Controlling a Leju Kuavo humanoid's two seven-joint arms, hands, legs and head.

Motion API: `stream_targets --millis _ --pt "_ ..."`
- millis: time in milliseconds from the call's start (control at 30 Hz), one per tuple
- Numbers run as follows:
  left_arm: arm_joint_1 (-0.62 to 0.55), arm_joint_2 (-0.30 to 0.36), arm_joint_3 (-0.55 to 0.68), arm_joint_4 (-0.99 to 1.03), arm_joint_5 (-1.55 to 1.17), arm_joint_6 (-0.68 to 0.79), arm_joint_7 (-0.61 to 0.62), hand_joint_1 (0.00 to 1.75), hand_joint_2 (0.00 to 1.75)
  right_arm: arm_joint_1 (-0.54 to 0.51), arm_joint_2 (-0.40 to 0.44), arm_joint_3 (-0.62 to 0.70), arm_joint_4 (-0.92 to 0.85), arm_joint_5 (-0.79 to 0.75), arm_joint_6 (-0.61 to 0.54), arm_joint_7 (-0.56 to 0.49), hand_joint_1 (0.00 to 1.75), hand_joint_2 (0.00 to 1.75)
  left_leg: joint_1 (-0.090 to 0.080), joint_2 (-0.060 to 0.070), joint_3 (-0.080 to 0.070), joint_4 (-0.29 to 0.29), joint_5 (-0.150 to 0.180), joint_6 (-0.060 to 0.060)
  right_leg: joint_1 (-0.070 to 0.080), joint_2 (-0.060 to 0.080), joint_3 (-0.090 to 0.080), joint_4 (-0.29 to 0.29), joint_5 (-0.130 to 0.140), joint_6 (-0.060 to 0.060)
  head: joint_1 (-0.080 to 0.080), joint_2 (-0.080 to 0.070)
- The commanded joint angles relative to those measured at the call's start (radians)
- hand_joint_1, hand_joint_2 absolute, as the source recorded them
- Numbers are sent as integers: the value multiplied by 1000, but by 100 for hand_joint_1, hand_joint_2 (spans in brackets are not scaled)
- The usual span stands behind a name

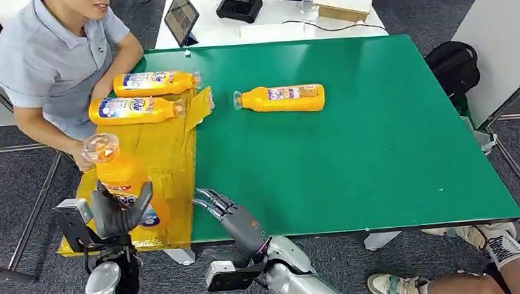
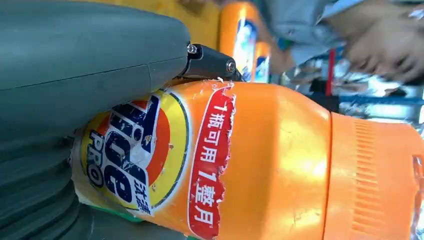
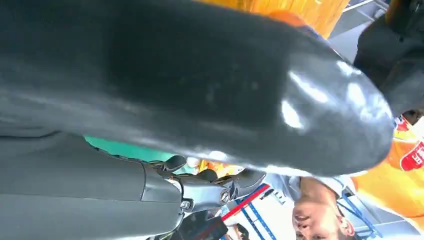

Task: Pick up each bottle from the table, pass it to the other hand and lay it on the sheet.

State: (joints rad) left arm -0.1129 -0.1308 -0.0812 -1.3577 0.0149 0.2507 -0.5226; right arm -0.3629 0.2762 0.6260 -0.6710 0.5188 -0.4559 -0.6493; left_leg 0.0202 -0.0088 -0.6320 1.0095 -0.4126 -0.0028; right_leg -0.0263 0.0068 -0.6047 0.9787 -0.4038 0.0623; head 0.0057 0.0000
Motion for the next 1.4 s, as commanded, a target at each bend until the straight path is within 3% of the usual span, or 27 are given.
stream_targets --millis 33,333,433,567,633,833,1133,1400 --pt "-70 46 18 71 -42 15 0 175 175 -33 -10 24 53 -23 8 -10 0 0 0 0 3 -1 -1 0 1 -1 3 0 -1 -2 0 0" --pt "-71 52 6 75 -89 53 -10 175 175 -33 -10 26 52 -24 9 -10 0 0 1 1 5 -1 -2 1 1 -1 5 -1 -2 -3 0 0" --pt "-122 112 -92 168 -502 281 16 175 175 -34 -7 40 52 -22 35 -8 0 0 0 0 3 -1 -1 1 1 -1 3 -1 -1 -2 0 0" --pt "-269 171 -256 484 -927 280 144 175 175 -46 -4 74 51 -14 100 -4 0 0 0 -2 4 -1 0 0 1 -3 4 -1 -1 -3 0 0" --pt "-347 173 -278 614 -1010 287 175 175 175 -41 -9 81 34 -10 113 -2 0 0 0 -6 4 -2 1 1 1 -7 5 -1 -1 -3 0 0" --pt "-607 177 -249 832 -971 -3 226 175 175 12 -10 72 -20 -43 127 -49 0 0 1 -2 1 0 2 0 2 -5 1 0 1 -4 0 0" --pt "-689 142 -280 920 -984 -59 230 175 175 11 -17 102 -35 -81 148 -49 0 0 2 0 2 1 1 -1 3 -2 1 1 1 -5 0 0" --pt "-760 136 -339 989 -1001 -201 221 175 175 -6 -30 150 -32 -132 169 -49 0 0 2 0 0 1 2 -1 3 -3 -1 1 2 -5 0 0"
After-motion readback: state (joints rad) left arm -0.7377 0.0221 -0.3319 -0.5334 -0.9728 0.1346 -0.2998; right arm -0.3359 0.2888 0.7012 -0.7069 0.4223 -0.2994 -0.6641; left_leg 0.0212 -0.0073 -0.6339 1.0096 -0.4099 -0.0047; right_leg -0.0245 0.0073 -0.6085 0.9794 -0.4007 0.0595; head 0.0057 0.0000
